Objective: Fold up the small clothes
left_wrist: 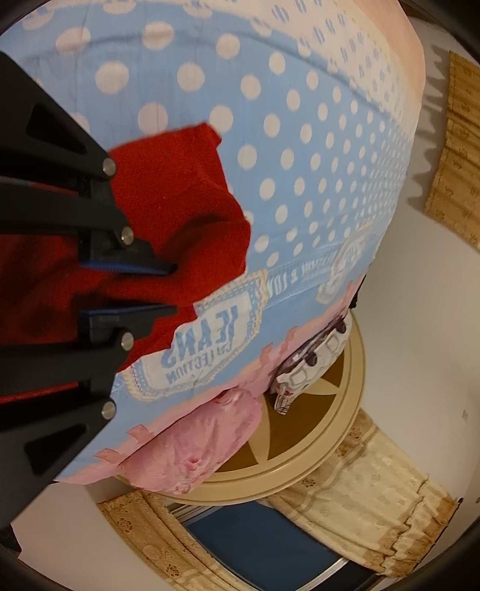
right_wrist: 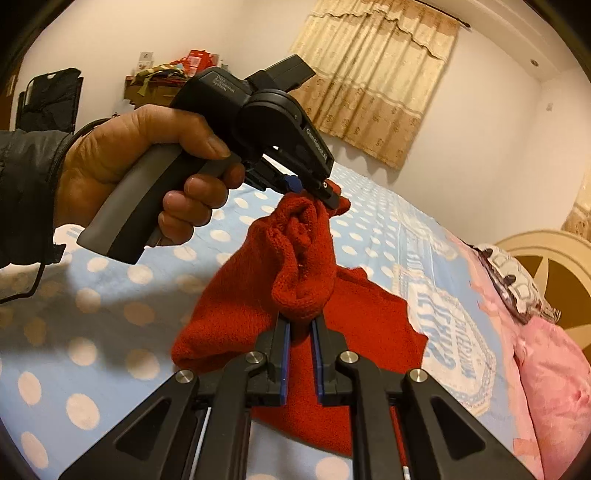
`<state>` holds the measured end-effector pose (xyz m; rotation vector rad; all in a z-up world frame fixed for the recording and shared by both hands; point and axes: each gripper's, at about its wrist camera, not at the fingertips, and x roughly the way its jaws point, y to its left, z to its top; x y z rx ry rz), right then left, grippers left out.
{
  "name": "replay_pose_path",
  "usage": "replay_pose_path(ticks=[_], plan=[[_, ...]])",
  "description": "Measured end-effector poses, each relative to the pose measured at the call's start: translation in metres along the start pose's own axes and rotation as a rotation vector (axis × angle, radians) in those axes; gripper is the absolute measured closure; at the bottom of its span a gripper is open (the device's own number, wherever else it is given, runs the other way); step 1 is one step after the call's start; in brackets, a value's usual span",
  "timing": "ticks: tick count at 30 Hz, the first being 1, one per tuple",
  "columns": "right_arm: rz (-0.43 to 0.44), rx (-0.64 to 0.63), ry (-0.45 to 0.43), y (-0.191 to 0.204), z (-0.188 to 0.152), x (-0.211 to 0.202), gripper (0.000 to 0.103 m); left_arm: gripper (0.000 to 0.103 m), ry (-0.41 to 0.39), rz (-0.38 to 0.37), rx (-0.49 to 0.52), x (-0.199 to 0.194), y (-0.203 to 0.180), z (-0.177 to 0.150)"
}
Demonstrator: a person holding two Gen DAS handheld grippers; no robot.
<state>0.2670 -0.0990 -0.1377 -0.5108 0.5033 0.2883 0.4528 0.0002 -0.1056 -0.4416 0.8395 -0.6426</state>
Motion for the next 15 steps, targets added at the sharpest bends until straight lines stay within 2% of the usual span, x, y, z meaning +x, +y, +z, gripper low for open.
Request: replay_pose_path(ticks=[15], plan=[[-0.052,0.105,0.051,-0.055,-0.025,-0.006,0.093,0.089,0.078,-0.022,0.097,0.06,-0.059,0.004]])
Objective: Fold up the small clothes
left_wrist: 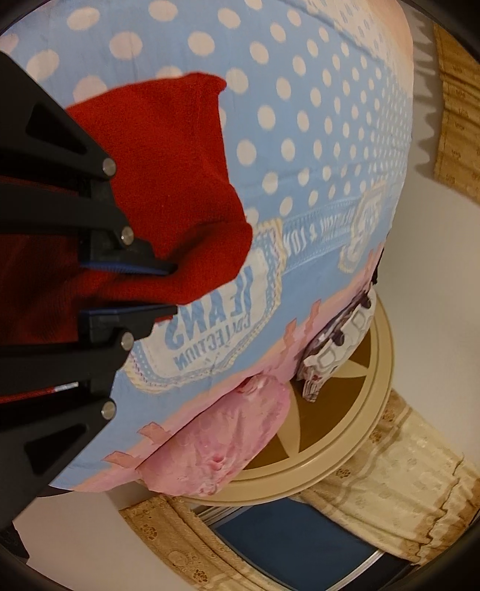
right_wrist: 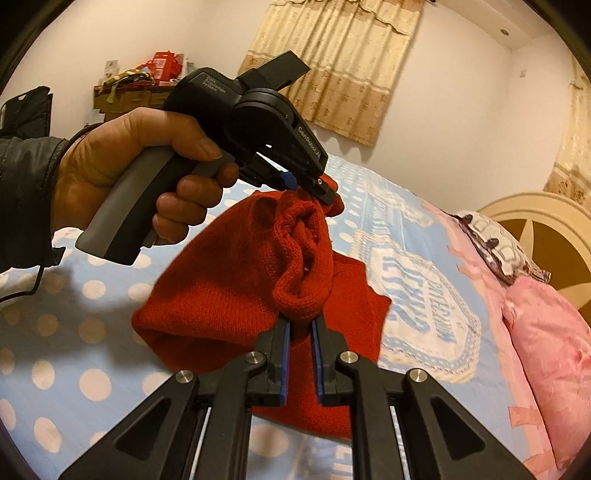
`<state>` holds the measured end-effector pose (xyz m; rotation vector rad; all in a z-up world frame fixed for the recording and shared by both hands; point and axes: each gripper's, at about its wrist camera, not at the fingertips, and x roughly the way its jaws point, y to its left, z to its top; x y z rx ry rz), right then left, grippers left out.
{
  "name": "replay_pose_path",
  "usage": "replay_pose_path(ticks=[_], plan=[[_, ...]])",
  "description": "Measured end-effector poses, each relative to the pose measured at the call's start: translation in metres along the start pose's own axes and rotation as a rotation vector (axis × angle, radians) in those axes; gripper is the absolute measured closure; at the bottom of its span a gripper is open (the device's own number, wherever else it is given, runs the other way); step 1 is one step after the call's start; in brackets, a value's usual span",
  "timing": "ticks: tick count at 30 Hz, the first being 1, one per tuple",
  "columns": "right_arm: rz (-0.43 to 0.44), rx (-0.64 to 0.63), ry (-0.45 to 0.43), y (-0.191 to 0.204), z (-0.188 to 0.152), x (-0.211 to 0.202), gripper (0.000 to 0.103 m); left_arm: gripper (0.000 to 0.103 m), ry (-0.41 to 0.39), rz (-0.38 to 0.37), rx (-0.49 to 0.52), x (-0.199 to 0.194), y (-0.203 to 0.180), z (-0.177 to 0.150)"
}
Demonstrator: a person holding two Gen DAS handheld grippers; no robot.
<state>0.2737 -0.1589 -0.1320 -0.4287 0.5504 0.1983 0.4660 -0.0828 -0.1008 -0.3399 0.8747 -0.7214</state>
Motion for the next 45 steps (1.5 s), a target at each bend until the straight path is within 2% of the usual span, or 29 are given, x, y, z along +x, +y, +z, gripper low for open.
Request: replay_pose_path(ticks=[7,13,17,19,20,23,25,27,29,35,36,38,39,40,42,45], plan=[[-0.027,0.058,0.033,-0.027,-0.016,-0.006,0.093,0.088,0.044,0.006,0.07,0.027,-0.028,-0.001],[0.002,0.096,0.086,-0.036,-0.033,-0.002,0.093,0.088,0.105,0.039,0.128,0.053,-0.044,-0.01],[0.036,0.129,0.108,-0.042,-0.038,-0.001,0.093,0.088,0.119,0.096,0.188,0.064,-0.055,-0.016],[0.048,0.139,0.128,-0.043,-0.041,0.002,0.093,0.085,0.128,0.125,0.209,0.067,-0.059,-0.018],[0.051,0.142,0.139,-0.044,-0.043,0.003,0.093,0.08,0.125,0.13,0.21,0.066,-0.06,-0.018],[0.067,0.167,0.166,-0.049,-0.047,0.007,0.093,0.079,0.102,0.092,0.228,0.054,-0.068,-0.017],[0.073,0.189,0.184,-0.053,-0.049,0.01,0.093,0.074,0.073,0.093,0.26,0.044,-0.075,-0.017],[0.087,0.206,0.194,-0.055,-0.051,0.01,0.093,0.053,0.031,0.102,0.291,0.027,-0.079,-0.018],[0.099,0.217,0.196,-0.057,-0.052,0.008,0.093,0.042,0.005,0.116,0.302,0.016,-0.077,-0.021],[0.119,0.266,0.223,-0.066,-0.057,0.003,0.091,0.041,-0.039,0.217,0.339,-0.024,-0.051,-0.053],[0.105,0.267,0.216,-0.069,-0.058,0.0,0.089,0.038,-0.045,0.227,0.34,-0.029,-0.049,-0.058],[0.087,0.271,0.201,-0.075,-0.057,-0.008,0.066,0.032,-0.078,0.247,0.342,-0.047,-0.04,-0.074],[0.1,0.288,0.197,-0.079,-0.056,-0.011,0.037,0.027,-0.094,0.253,0.337,-0.054,-0.036,-0.081],[0.125,0.317,0.187,-0.085,-0.056,-0.014,0.024,0.025,-0.101,0.256,0.336,-0.058,-0.034,-0.085],[0.188,0.387,0.16,-0.098,-0.052,-0.016,0.024,0.023,-0.116,0.259,0.328,-0.063,-0.029,-0.097],[0.188,0.42,0.16,-0.112,-0.037,0.0,0.024,0.02,-0.085,0.284,0.349,-0.052,-0.028,-0.104]])
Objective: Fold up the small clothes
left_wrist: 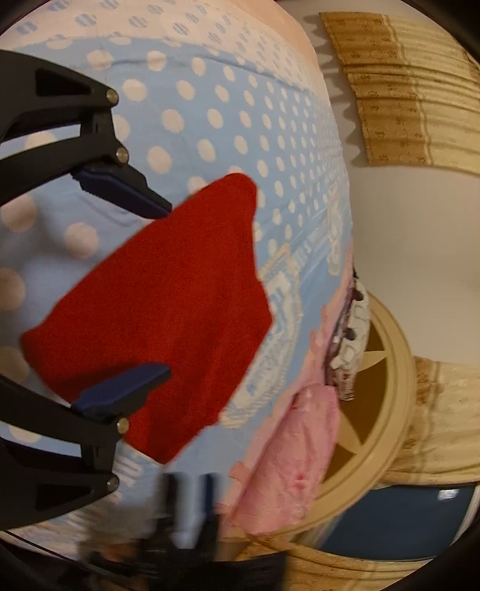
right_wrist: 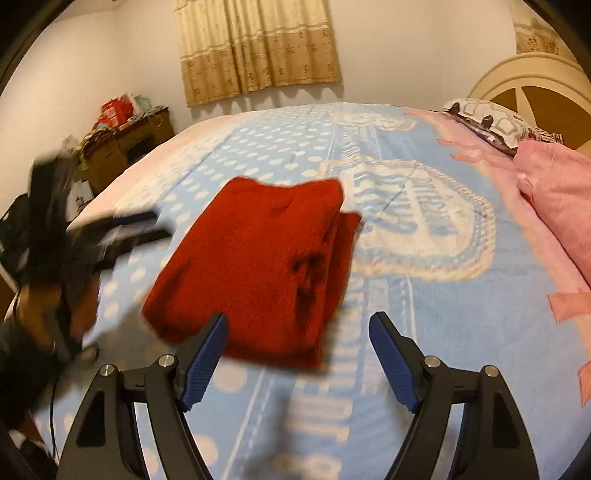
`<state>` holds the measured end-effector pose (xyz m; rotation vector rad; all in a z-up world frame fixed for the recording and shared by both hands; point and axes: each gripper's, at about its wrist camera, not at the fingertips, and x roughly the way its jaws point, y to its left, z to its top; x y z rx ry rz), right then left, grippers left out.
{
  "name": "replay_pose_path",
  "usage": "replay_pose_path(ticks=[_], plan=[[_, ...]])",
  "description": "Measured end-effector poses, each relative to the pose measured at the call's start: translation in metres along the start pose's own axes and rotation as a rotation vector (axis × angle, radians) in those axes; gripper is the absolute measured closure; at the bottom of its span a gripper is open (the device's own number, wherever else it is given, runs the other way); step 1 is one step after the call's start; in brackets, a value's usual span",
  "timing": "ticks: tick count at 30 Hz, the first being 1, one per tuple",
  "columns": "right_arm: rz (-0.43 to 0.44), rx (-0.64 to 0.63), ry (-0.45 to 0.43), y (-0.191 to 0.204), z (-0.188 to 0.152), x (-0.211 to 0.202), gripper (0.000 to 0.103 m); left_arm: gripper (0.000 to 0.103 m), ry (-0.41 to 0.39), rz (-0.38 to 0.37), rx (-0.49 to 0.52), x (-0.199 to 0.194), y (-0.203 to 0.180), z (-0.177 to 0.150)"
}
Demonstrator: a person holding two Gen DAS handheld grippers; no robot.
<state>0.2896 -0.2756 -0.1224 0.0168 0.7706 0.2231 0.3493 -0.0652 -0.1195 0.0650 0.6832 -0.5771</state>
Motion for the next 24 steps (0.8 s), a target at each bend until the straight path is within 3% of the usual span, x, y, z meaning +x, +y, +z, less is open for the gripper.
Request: replay_pose_path(ticks=[6,11,12,15,20,24], plan=[[0.081,0.129,0.02,-0.033,0.058,0.06,0.025,0.02,-0.001,0.035,0.068,0.007,-0.008,-0.018],[0.131,0.241,0.139,-0.049,0.075,0.125,0.06,0.019,0.035,-0.011,0.028,0.015,-0.002,-0.031],[0.14,0.258,0.163,-0.05,0.072,0.134,0.074,0.019,0.032,-0.015,0.027,0.014,-0.003,-0.031],[0.062,0.207,0.133,-0.045,0.065,0.129,0.084,0.009,0.022,-0.012,0.022,0.011,-0.003,-0.033],[-0.025,0.205,0.089,-0.055,0.049,0.106,0.086,0.004,0.047,-0.017,0.039,0.016,-0.01,-0.038],[0.031,0.216,0.112,-0.063,0.049,0.122,0.085,0.002,0.093,-0.026,0.006,0.025,-0.004,-0.04]])
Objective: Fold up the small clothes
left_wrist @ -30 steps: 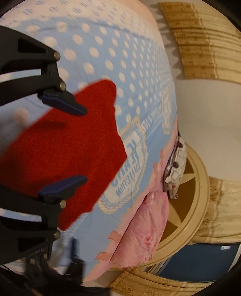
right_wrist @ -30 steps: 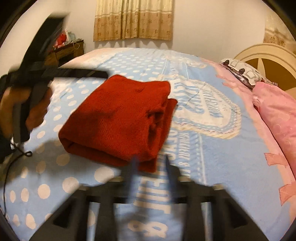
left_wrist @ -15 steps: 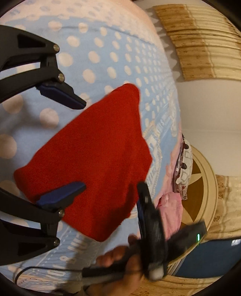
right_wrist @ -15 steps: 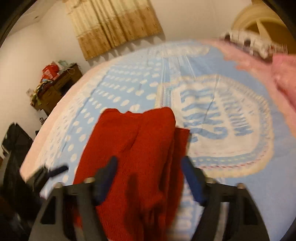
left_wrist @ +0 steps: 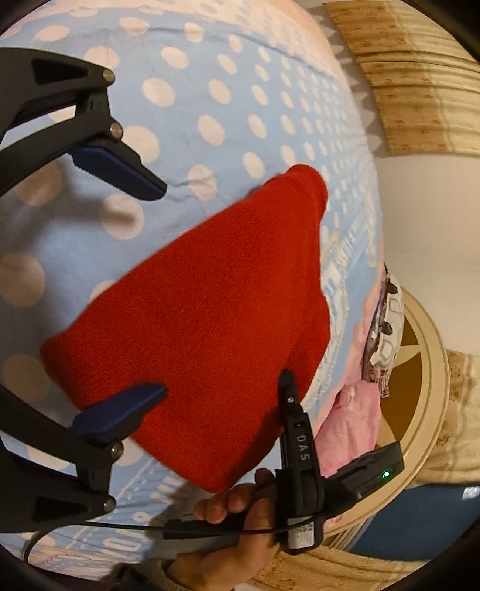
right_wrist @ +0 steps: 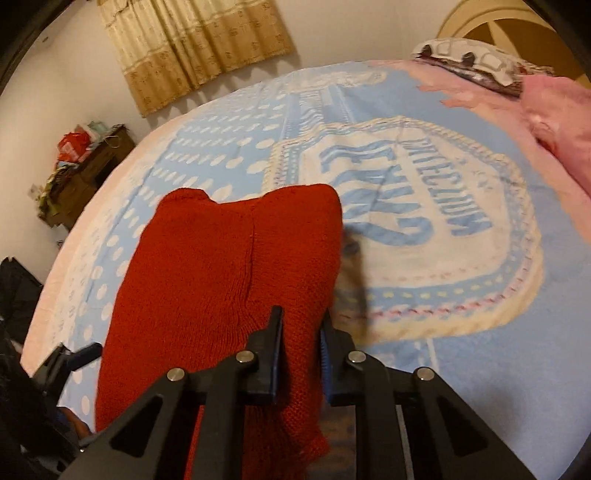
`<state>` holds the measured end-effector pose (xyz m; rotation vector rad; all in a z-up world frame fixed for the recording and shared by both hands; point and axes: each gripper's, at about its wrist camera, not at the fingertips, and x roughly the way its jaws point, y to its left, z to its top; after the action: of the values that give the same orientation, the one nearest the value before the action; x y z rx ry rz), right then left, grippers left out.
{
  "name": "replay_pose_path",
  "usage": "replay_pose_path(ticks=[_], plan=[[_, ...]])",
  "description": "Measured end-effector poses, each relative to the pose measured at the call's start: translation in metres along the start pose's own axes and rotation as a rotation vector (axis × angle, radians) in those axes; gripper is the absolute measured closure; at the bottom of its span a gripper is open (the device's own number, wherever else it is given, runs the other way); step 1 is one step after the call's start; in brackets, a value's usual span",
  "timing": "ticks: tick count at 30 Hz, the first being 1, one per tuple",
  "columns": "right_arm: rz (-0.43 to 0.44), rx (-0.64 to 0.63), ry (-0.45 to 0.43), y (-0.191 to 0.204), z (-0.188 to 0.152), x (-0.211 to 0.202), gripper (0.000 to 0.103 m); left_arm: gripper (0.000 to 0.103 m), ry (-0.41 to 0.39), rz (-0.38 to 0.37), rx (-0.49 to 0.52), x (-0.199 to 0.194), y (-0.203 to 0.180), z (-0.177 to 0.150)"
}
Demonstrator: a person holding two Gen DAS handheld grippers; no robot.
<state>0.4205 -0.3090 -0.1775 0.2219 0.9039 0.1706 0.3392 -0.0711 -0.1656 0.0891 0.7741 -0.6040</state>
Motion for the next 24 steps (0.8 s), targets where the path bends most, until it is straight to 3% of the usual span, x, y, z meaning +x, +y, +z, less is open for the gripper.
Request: replay_pose_path(ticks=[3,5,6,7,11,14,19,24], plan=[[0.009,0.0,-0.015,0.004,0.005,-0.002,0.079,0.002,-0.001,-0.014,-0.026,-0.002,0.004,0.0],[-0.002,0.012,-0.022,0.005,0.004,-0.009,0.067,0.001,-0.001,-0.011,-0.027,-0.002,0.004,-0.002],[-0.025,0.011,-0.04,0.008,0.003,-0.018,0.051,0.0,0.0,-0.007,-0.026,-0.002,0.003,-0.002],[-0.033,0.001,-0.065,0.012,0.0,-0.029,0.045,0.0,-0.001,0.001,-0.026,-0.002,0.002,-0.002],[0.043,-0.068,-0.157,0.04,-0.011,-0.069,0.044,0.0,0.004,0.002,-0.03,-0.001,0.003,-0.002],[0.159,-0.125,-0.1,0.059,-0.022,-0.068,0.044,0.0,0.011,0.001,-0.033,0.0,0.004,-0.001],[0.068,-0.124,0.027,0.049,-0.044,-0.033,0.044,0.0,0.035,-0.014,-0.041,0.004,0.006,-0.003],[0.044,-0.142,0.042,0.049,-0.045,-0.033,0.044,0.0,0.035,-0.013,-0.042,0.004,0.006,-0.003]])
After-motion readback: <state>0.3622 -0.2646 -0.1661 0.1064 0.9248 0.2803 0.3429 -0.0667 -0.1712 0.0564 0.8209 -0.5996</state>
